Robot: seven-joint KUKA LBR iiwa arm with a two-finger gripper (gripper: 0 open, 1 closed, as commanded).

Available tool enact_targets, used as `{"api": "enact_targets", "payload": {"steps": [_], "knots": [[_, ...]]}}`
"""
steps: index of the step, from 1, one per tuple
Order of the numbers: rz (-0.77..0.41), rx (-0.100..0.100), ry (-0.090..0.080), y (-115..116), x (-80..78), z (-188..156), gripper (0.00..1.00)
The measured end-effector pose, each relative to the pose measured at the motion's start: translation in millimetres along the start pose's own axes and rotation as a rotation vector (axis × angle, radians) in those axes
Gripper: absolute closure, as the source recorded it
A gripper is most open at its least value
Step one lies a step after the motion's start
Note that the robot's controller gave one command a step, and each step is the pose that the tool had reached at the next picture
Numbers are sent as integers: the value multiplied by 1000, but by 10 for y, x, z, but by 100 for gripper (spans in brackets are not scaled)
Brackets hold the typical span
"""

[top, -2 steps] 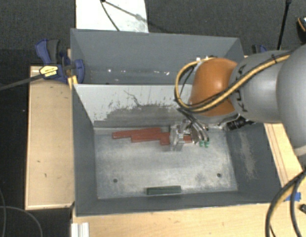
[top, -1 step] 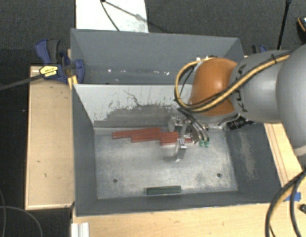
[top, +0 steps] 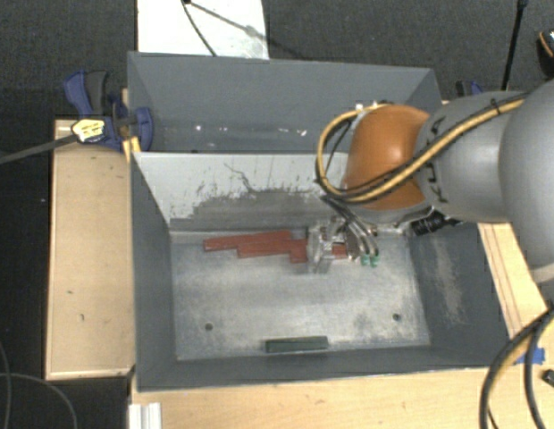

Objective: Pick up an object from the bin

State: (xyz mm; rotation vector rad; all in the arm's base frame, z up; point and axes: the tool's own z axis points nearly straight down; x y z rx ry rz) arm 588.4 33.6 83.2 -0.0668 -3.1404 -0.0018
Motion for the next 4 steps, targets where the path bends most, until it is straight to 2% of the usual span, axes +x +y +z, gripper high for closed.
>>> {"api": "enact_targets", "payload": {"steps": [1,2,3,4], "knots": [[1,0,0,0,-1,0,0],[-186,1,2,-215,-32,124,0],[-183,0,-5,-208,-50,100,100],[-181,1,1,-212,-30,123,0]]}}
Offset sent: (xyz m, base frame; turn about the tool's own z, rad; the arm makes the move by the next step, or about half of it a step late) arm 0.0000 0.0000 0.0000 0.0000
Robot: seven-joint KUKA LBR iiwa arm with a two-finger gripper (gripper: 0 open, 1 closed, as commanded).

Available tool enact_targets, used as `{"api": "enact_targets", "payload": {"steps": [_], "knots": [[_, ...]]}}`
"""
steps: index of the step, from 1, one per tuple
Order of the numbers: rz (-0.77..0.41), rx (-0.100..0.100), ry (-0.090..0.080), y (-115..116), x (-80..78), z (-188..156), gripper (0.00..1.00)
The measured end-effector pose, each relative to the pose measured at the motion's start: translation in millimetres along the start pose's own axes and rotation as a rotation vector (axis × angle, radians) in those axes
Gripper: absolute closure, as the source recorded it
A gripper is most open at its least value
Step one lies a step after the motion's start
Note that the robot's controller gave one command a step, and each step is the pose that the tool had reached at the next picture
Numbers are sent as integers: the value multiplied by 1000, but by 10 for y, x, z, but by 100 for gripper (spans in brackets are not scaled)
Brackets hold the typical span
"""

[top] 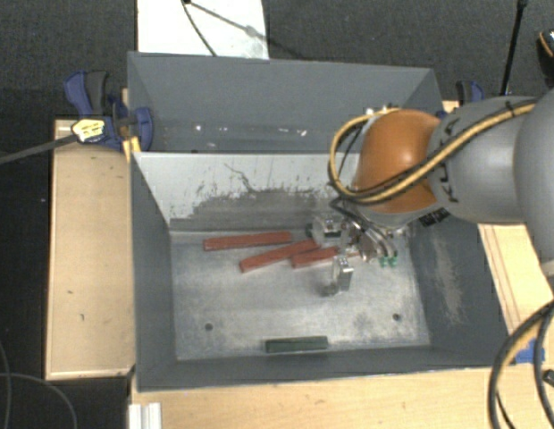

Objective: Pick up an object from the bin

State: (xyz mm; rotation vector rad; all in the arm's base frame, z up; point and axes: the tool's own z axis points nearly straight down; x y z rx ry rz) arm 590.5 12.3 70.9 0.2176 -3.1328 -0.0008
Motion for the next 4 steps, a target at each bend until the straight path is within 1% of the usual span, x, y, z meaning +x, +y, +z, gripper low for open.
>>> {"api": "enact_targets", "payload": {"steps": [1,2,3,4], "knots": [[2,0,-6,1,-24,-24,100],[3,-1,0,2,-1,-1,0],[5,0,-5,0,-18,-19,100],[1,-1,4,6,14,11,0]]}}
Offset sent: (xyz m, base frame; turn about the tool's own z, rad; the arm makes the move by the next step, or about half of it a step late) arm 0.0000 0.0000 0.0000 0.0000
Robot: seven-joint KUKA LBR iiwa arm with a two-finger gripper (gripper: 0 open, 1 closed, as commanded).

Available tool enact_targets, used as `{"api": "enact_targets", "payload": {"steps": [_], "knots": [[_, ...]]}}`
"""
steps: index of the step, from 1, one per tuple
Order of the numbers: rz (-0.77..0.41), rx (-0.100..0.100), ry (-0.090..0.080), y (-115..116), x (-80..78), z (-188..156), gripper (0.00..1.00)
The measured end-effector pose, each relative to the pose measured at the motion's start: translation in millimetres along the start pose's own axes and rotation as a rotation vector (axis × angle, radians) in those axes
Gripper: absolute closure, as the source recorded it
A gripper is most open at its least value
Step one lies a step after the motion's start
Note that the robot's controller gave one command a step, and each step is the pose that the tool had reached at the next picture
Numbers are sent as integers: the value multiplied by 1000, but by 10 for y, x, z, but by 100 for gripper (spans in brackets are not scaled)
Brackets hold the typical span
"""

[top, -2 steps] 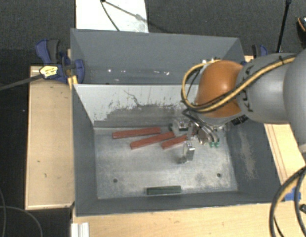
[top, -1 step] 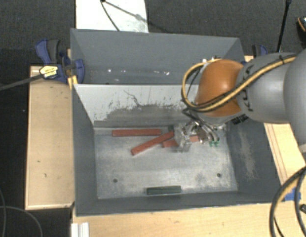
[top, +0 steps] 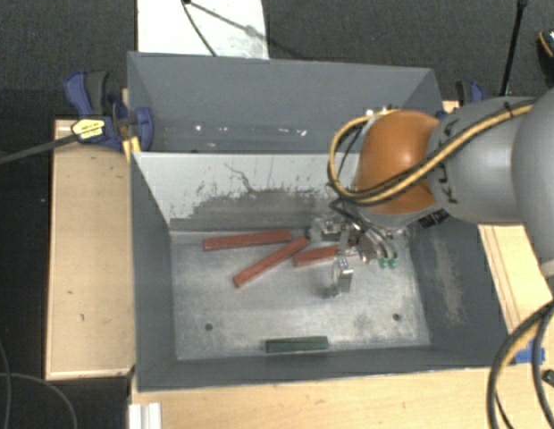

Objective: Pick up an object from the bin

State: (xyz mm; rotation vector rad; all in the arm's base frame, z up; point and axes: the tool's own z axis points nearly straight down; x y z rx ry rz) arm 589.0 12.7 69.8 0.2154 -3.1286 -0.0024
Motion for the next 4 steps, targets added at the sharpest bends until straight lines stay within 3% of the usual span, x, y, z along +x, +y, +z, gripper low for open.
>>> {"api": "enact_targets", "payload": {"steps": [1,2,3,4], "knots": [[-13,0,-5,224,299,-107,0],[-363,1,-12,1124,-197,-242,0],[-211,1,-5,1347,142,4,0],[-209,2,-7,1341,133,-5,100]]}}
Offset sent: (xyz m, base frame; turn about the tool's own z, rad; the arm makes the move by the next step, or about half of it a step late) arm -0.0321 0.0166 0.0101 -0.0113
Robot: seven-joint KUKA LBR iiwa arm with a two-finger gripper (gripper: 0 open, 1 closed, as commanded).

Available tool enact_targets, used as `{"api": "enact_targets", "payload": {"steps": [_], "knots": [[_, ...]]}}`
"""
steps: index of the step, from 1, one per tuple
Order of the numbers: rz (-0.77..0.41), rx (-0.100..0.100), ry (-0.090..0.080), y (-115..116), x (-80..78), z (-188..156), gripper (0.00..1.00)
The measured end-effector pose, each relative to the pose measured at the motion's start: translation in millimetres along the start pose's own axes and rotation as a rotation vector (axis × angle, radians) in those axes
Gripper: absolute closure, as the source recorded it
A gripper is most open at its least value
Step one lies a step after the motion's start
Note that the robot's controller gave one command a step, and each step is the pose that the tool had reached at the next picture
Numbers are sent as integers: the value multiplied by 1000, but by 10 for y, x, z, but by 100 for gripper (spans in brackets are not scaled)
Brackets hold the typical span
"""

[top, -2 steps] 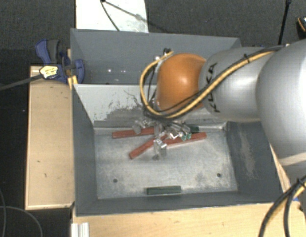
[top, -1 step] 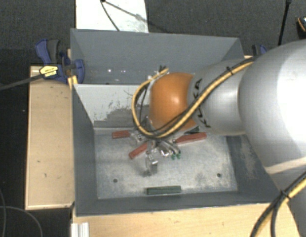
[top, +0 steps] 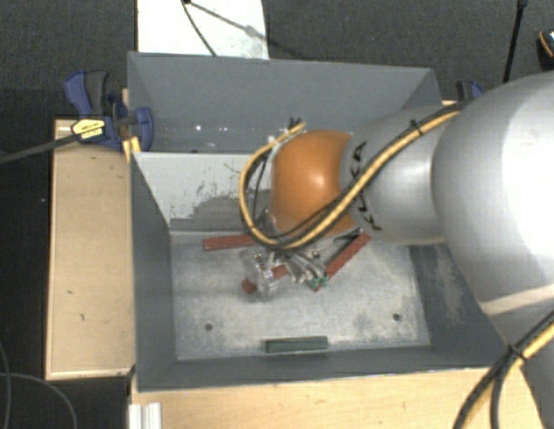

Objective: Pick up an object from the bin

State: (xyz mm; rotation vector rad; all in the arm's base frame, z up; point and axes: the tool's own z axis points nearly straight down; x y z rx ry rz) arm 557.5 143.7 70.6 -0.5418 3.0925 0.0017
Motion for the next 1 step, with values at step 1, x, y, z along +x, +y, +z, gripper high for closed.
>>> {"api": "enact_targets", "payload": {"steps": [1], "knots": [[-327,1,-7,224,271,-1679,100]]}}
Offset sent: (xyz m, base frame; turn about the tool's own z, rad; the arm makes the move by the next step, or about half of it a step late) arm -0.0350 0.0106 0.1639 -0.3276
